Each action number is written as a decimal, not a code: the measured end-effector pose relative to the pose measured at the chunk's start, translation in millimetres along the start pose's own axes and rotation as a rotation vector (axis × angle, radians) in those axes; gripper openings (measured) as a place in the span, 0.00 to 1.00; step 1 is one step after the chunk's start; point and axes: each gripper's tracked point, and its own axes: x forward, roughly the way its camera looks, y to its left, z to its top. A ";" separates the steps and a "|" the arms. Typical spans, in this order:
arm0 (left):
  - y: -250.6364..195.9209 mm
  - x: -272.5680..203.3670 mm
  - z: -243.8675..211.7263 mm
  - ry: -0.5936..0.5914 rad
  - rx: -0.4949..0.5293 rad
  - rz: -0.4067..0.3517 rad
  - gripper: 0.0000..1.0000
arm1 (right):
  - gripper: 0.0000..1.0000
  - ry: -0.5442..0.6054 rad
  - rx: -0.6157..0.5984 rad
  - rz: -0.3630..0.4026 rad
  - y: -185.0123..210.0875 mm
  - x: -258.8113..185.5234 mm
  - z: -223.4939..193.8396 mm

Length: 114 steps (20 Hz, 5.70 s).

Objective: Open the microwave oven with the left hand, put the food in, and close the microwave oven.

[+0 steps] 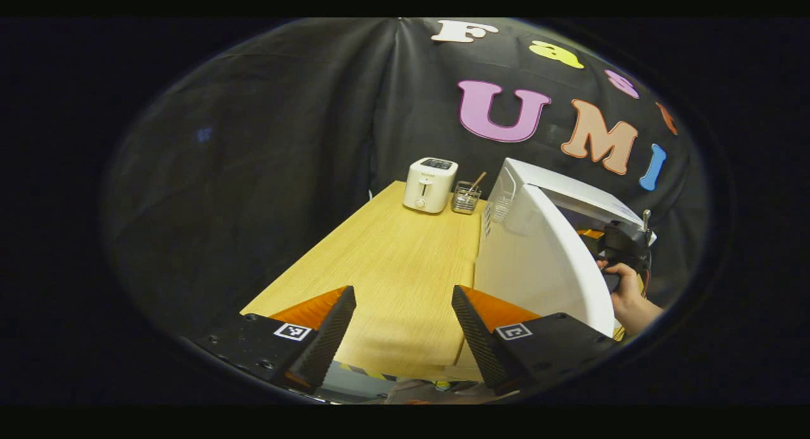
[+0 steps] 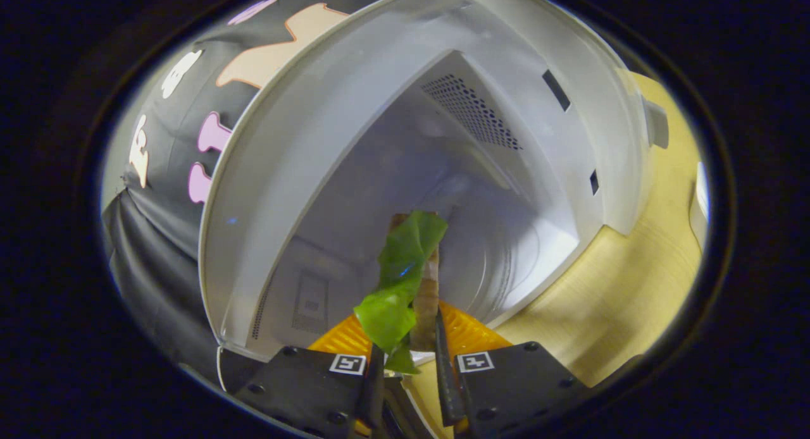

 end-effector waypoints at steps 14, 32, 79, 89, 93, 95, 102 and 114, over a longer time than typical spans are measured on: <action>-1.7 -8.0 -5.5 -0.003 -0.002 -0.003 0.90 | 0.99 -0.167 -0.255 -0.121 -26.8 -25.8 29.4; -22.0 -16.3 -23.6 0.034 0.036 -0.133 0.72 | 1.00 -0.157 -0.319 -0.032 -16.6 -191.6 32.2; -313.7 -16.3 -33.9 0.034 0.242 -0.418 0.04 | 1.00 -0.249 -0.520 -0.239 -169.4 -321.1 218.0; -386.2 18.7 -21.0 0.041 0.169 -0.515 0.04 | 1.00 -0.234 -0.541 -0.267 -192.0 -326.2 220.9; -407.1 30.8 -15.1 0.032 0.172 -0.524 0.04 | 0.99 -0.244 -0.535 -0.252 -186.9 -325.8 222.3; -415.9 36.6 -11.7 0.022 0.174 -0.522 0.04 | 0.99 -0.257 -0.537 -0.243 -183.9 -325.8 224.2; -433.9 51.5 4.6 -0.043 0.179 -0.490 0.02 | 1.00 -0.289 -0.512 -0.232 -182.1 -326.3 229.6; -431.9 70.6 11.8 -0.072 0.137 -0.438 0.04 | 1.00 -0.299 -0.525 -0.260 -192.2 -328.4 236.9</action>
